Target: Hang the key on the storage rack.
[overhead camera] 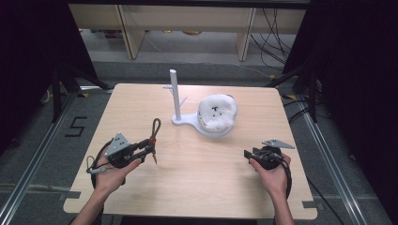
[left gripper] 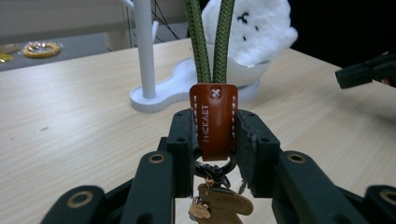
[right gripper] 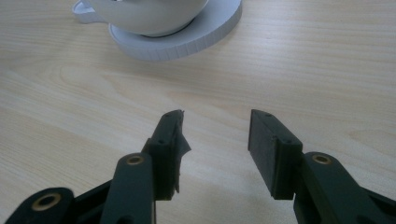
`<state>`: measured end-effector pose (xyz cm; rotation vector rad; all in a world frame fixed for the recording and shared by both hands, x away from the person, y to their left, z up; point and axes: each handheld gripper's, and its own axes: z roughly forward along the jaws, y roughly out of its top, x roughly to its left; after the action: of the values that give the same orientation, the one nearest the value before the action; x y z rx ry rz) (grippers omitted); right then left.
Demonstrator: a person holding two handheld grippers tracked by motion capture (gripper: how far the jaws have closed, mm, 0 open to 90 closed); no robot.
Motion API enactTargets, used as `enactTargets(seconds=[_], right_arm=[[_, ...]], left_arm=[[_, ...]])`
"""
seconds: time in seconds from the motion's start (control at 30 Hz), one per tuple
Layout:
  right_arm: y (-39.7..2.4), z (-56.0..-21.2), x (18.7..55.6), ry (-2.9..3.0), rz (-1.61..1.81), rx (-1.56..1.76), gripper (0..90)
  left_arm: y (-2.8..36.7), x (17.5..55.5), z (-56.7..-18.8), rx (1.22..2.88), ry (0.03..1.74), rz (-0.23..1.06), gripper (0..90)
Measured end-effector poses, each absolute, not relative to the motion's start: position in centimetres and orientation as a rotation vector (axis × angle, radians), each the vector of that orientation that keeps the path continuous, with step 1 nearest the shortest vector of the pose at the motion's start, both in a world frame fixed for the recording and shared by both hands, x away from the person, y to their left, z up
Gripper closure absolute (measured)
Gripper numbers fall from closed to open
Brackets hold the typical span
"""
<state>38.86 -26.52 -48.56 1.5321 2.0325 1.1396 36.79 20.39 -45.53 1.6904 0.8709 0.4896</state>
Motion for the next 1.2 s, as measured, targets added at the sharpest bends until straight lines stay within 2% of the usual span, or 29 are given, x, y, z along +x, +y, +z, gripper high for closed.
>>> enactTargets(seconds=[0.37, 1.2], right_arm=[[-26.1, -48.6, 38.6, 2.010, 1.163, 1.573, 55.8], [-26.0, -48.7, 38.5, 1.996, 1.194, 1.553, 55.5]], left_arm=[[20.7, 37.2, -45.0, 1.628, 0.882, 0.548, 68.3], [20.3, 39.1, -43.9, 1.558, 0.874, 0.589, 68.3]])
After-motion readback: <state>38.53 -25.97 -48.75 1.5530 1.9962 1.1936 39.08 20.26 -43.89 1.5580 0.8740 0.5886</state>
